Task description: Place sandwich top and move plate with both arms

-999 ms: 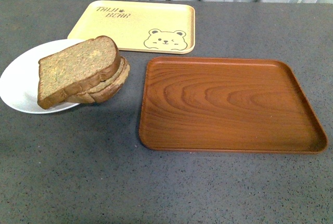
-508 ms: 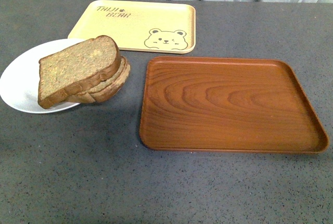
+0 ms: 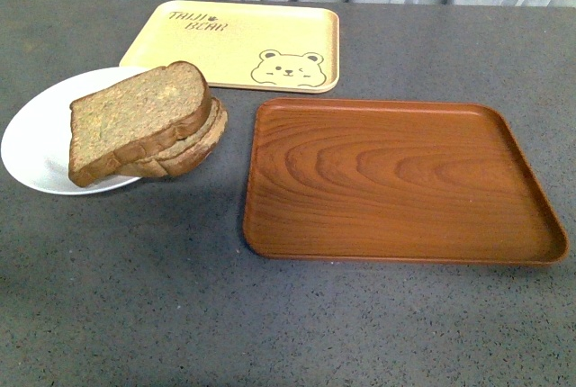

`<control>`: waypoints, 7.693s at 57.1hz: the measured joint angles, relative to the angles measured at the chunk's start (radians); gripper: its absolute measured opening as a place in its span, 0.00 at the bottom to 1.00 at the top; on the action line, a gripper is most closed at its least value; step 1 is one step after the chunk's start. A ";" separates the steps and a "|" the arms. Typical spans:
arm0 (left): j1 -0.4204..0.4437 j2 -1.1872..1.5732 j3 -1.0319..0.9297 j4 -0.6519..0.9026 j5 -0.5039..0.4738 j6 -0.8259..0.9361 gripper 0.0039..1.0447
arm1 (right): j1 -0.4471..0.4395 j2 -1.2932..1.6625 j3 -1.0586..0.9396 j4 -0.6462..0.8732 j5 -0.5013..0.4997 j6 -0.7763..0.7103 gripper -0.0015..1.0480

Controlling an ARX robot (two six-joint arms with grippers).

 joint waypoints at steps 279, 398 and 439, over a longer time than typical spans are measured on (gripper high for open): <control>-0.334 2.054 1.294 0.641 -0.045 -1.027 0.29 | 0.000 -0.001 0.000 0.000 0.001 0.000 0.91; -0.147 0.740 -0.114 1.320 -0.482 0.127 0.01 | 0.000 -0.001 0.000 -0.001 0.001 0.000 0.91; -0.147 0.210 -0.175 0.869 -0.482 0.127 0.01 | 0.000 -0.001 0.000 -0.001 0.001 0.000 0.91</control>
